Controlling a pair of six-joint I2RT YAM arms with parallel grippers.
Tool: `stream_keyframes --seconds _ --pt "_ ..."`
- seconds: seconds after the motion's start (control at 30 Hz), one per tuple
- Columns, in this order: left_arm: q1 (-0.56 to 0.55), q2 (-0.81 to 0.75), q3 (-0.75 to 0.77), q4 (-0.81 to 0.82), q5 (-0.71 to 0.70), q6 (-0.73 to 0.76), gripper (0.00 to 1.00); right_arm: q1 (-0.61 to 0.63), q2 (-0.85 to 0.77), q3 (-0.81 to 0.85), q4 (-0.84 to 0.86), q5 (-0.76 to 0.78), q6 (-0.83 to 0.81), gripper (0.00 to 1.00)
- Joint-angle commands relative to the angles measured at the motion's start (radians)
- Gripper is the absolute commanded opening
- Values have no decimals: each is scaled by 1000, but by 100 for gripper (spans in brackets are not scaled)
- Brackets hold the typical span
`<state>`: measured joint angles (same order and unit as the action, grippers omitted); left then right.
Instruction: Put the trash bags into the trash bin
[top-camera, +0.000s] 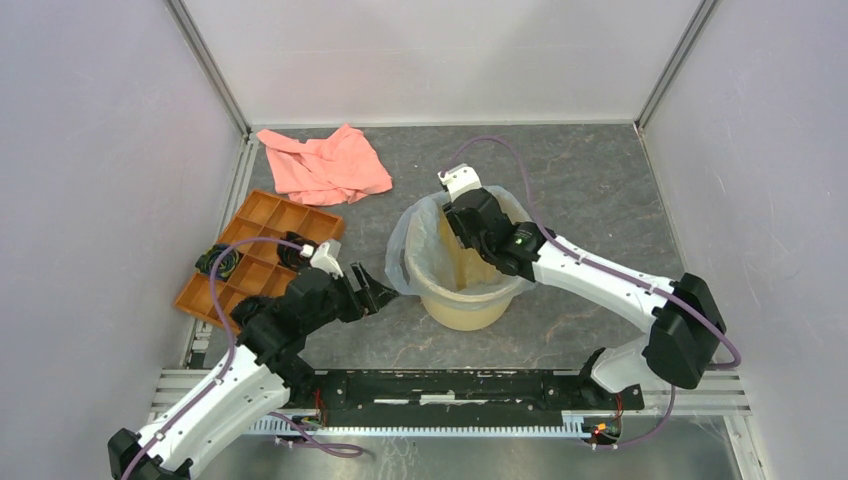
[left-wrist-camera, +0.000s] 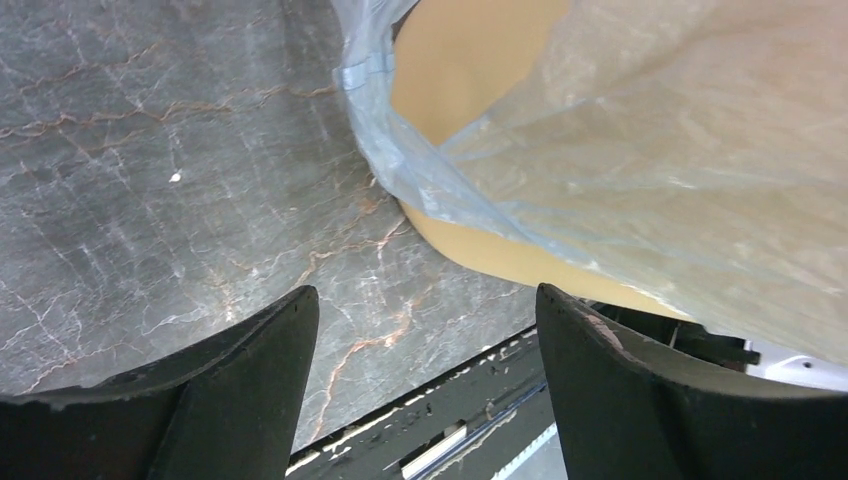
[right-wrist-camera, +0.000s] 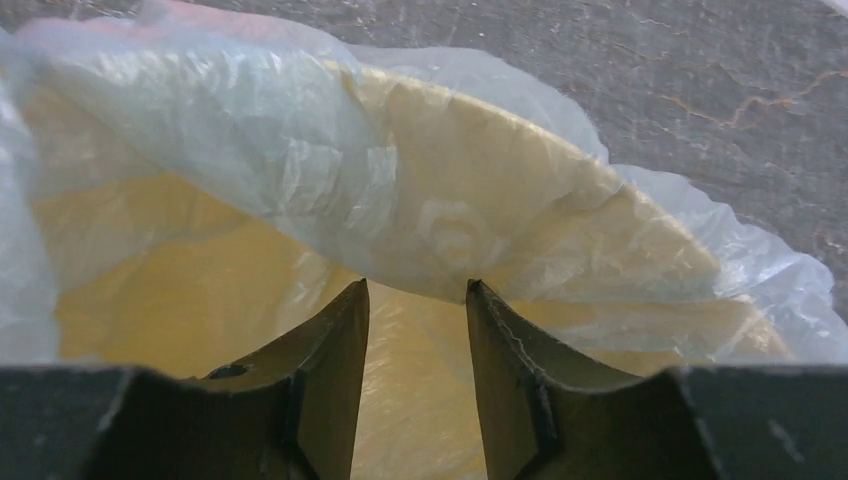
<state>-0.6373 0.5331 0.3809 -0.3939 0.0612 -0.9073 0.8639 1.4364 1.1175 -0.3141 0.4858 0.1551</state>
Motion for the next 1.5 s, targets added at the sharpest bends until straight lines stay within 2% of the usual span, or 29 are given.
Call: stream_keyframes --seconds 0.0,0.23,0.33,0.43,0.63,0.77,0.93,1.07,1.13,1.2,1.27,1.4,1.47 --pt "-5 -21 81 -28 -20 38 86 13 -25 18 8 30 -27 51" --pt "-4 -25 162 -79 -70 78 90 19 -163 -31 -97 -223 -16 78" --pt "-4 -21 206 -106 -106 93 92 18 -164 -39 -142 -239 -44 85" --pt "-4 -17 253 -115 -114 105 93 16 -152 -75 -117 -259 -79 98" --pt "-4 -63 295 -138 -141 111 95 15 -27 -25 -179 -426 -75 98" --pt "-4 -73 329 -177 -148 138 97 15 -27 -61 -169 -478 -74 98" --pt "-4 -58 376 -198 -159 167 98 15 -6 -82 -150 -616 -67 98" --pt "-4 -61 395 -199 -169 175 98 16 -24 -104 -71 -777 -56 98" --pt "-4 -66 399 -203 -171 176 98 16 -20 -98 -97 -722 -62 98" --pt "-4 -74 405 -204 -172 175 98 14 -8 -83 -167 -515 -70 98" --pt "-4 -79 409 -206 -176 176 99 15 5 -77 -215 -394 -83 98" --pt "-4 -73 424 -205 -195 188 100 15 12 -112 -191 -372 -73 98" --pt "-4 -59 434 -205 -198 197 100 15 27 -120 -205 -297 -63 98"
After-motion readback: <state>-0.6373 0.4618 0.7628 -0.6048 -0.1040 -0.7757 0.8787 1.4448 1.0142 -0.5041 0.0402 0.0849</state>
